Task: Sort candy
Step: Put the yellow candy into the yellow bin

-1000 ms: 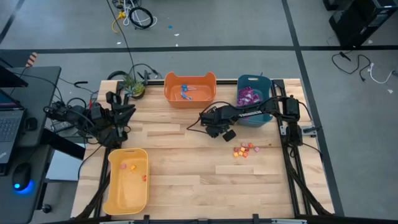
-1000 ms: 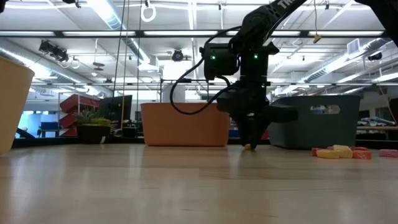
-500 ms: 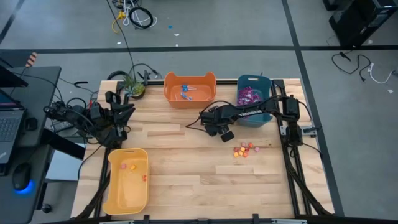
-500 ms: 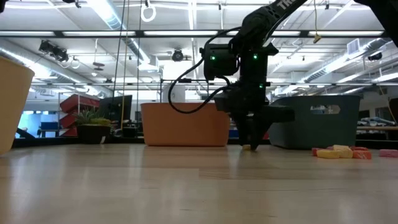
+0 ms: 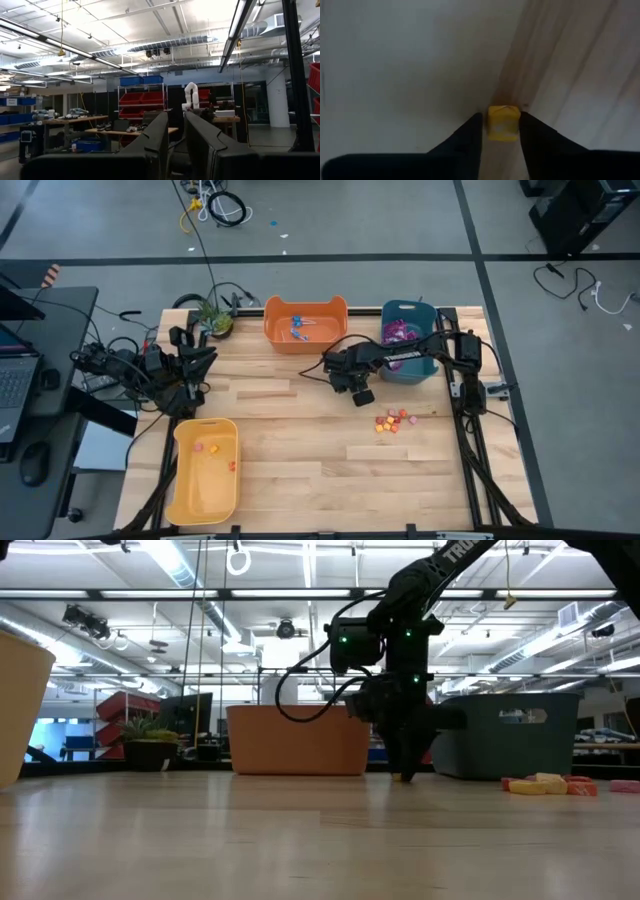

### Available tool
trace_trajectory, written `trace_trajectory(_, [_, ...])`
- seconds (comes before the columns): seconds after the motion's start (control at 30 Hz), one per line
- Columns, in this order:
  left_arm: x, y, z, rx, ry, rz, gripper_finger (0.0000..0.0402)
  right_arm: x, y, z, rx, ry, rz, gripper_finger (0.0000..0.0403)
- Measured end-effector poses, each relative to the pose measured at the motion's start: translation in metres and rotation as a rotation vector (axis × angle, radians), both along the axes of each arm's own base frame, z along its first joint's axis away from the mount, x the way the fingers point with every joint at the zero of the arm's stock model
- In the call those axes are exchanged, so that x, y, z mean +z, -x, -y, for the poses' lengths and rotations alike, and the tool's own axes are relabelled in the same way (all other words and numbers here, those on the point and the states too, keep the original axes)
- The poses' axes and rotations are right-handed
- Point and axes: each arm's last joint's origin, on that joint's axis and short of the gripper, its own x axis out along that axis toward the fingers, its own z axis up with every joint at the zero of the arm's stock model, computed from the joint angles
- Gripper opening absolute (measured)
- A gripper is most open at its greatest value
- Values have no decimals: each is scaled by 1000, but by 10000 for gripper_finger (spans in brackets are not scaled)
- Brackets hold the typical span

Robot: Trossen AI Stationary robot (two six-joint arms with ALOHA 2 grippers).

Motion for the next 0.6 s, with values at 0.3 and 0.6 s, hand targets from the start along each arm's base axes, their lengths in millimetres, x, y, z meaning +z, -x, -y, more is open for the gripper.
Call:
trace_trajectory(0.3, [0,0,0,0,0,0,67,1,-2,1,-8,-2,20,52])
trace_trajectory(0.6, [0,0,0,-8,13,0,67,10,0,-5,-94,-4,44,45])
